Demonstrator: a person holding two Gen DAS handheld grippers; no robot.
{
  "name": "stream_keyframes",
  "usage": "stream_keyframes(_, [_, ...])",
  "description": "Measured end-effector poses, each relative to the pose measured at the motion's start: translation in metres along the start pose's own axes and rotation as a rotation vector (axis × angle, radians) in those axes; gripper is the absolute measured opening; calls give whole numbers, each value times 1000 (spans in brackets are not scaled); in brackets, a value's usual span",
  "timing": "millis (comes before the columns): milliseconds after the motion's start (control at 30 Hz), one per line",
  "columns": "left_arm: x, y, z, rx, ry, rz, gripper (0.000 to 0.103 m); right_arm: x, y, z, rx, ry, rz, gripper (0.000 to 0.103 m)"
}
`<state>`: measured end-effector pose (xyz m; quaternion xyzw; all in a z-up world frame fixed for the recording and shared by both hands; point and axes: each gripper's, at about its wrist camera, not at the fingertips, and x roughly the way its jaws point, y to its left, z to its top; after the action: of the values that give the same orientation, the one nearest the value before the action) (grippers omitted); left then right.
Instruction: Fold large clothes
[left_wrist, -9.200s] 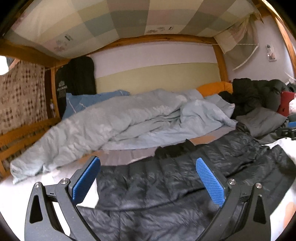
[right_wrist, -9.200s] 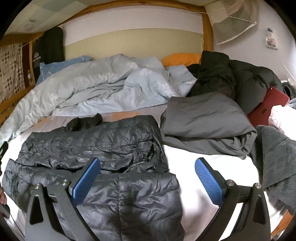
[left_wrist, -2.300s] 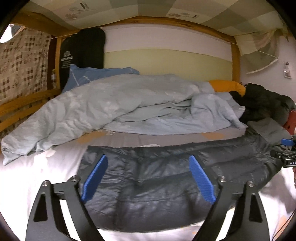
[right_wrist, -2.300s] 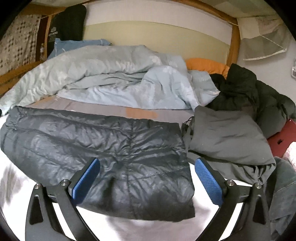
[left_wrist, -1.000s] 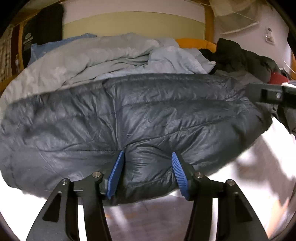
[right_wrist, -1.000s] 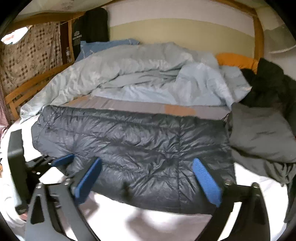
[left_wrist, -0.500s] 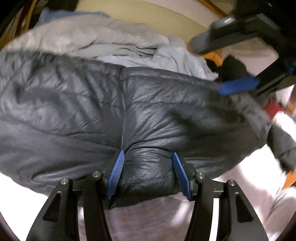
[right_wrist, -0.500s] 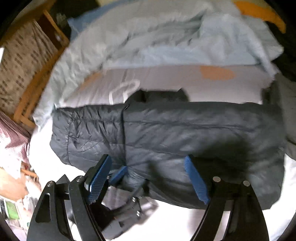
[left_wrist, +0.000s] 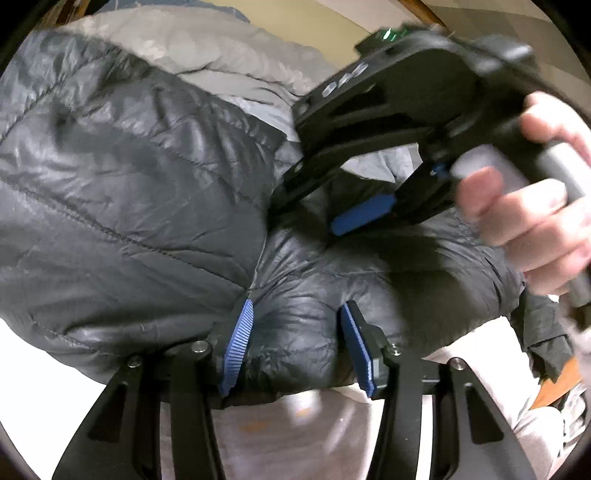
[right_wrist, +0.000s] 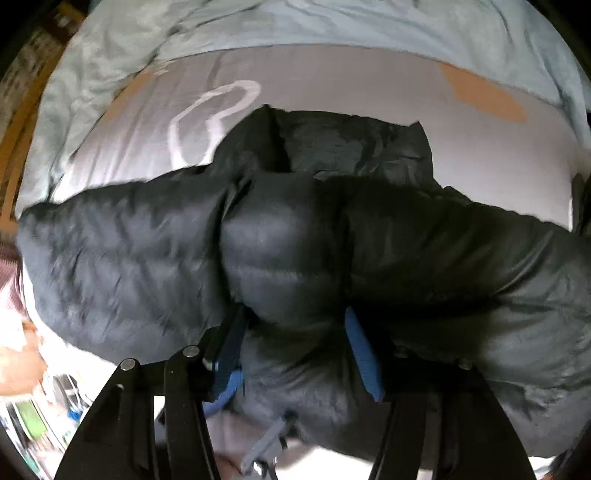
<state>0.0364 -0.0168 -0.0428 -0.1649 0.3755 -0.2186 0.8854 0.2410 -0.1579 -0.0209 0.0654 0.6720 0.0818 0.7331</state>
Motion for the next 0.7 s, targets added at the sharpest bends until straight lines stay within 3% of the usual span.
stream_keyframes(133, [6,7,1,-14,23,-4,47,23,0,15,18,-3,-41,59])
stream_keyframes(400, [5,3,-2,-2,26,9,49,6,5,33,-3,-258,-27,47])
stream_keyframes(467, [6,1,-1,4,28,12,49,-16,-3,19,11,-319,55,35])
stream_keyframes(600, [7,-4,0,14,25,21,49,-79,-20,-38,-53,-489,125,33])
stream_keyframes(700, [8,-7,-1,20,23,26,49,-121,-49,-106,-85,-626,130,33])
